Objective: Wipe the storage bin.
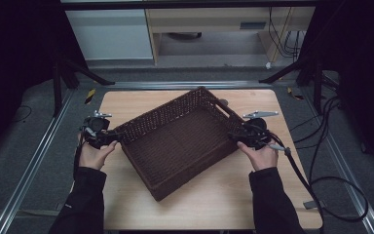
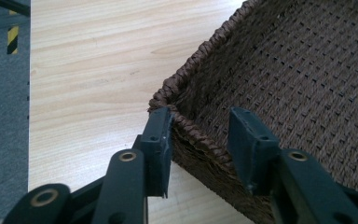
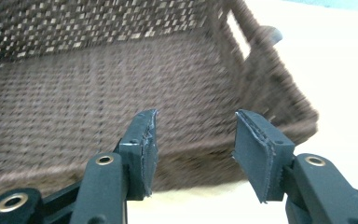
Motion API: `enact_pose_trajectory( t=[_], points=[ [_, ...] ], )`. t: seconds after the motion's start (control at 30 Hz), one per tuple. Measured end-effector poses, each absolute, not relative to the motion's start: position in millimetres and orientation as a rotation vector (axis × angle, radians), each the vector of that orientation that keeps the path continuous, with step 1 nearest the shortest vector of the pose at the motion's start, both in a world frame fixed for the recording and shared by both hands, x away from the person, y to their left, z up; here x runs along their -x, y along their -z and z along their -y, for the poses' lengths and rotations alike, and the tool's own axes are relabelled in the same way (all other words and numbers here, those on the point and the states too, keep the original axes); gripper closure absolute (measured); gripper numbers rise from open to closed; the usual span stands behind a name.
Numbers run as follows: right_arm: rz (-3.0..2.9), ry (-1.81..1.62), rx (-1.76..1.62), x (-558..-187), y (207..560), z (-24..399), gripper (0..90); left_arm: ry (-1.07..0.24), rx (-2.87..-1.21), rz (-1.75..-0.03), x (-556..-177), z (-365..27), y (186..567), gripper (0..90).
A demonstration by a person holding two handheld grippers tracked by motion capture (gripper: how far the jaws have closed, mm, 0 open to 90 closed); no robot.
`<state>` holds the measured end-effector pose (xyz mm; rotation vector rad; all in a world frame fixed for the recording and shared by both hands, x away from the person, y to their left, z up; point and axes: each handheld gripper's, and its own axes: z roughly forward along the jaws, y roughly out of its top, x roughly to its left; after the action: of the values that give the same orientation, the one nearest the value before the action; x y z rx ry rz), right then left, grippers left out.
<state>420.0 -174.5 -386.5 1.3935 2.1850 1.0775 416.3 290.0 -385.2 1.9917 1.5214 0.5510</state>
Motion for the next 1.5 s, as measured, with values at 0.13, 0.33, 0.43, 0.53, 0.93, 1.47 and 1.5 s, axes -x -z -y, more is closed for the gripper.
enact_pose_trajectory(
  t=[0.13,0.33,0.43,0.53,0.93,1.47,1.5],
  points=[
    [-2.105,-1.09,-1.353,-421.5,380.1,183.4,47.3,-0.564,-1.98,-1.509,-422.3,-294.4,388.0,61.5],
    [-2.085,-1.023,-1.35,-432.1,388.7,192.4,47.6,-0.558,-1.951,-1.496,-428.7,-300.5,391.2,62.3],
    [-2.091,-0.983,-1.366,-437.4,396.5,195.5,51.5,-0.548,-1.944,-1.489,-428.8,-302.4,391.5,61.9],
    [-2.109,-0.971,-1.376,-440.1,401.8,197.7,62.6,-0.543,-1.96,-1.474,-427.4,-300.8,390.7,58.2],
    [-2.203,-0.947,-1.407,-425.8,396.4,197.7,70.4,-0.539,-1.998,-1.457,-419.0,-291.6,392.4,58.7],
    [-2.241,-0.985,-1.334,-435.2,400.5,190.8,80.3,-0.482,-1.963,-1.426,-426.2,-300.7,392.7,55.4],
    [-2.251,-0.979,-1.332,-434.3,400.2,190.7,80.2,-0.492,-1.965,-1.422,-423.8,-299.5,391.1,55.0]
  ],
)
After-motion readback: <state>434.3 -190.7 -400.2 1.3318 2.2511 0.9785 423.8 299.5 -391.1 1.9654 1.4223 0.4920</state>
